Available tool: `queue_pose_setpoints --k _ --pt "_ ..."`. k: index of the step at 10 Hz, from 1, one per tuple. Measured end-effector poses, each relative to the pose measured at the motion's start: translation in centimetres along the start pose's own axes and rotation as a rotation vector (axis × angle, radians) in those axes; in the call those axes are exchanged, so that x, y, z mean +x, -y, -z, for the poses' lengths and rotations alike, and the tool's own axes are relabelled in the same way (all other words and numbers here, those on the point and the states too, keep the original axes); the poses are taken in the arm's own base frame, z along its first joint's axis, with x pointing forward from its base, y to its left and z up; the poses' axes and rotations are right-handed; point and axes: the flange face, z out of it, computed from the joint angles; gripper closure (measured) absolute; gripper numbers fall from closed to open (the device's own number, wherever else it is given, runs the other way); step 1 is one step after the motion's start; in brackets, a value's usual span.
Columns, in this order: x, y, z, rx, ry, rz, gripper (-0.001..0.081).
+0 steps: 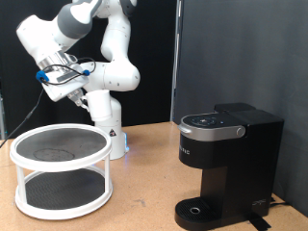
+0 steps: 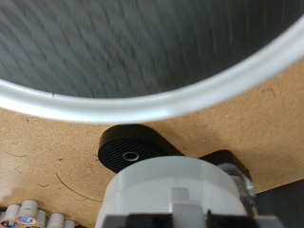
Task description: Make a cup of coffee with the keurig machine
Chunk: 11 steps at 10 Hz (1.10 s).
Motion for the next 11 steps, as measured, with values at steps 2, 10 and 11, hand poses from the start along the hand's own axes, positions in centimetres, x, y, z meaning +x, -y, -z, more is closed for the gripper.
queue_pose_setpoints --k 2,10,11 --pt "-2.4 -1.4 -1.4 0.027 -0.012 -0.045 0.0804" --pt "-9.1 -5.7 -8.5 0.066 0.003 -0.032 0.0804" --pt "-9.4 -5.8 -9.0 0.057 -0.008 -0.031 0.0805"
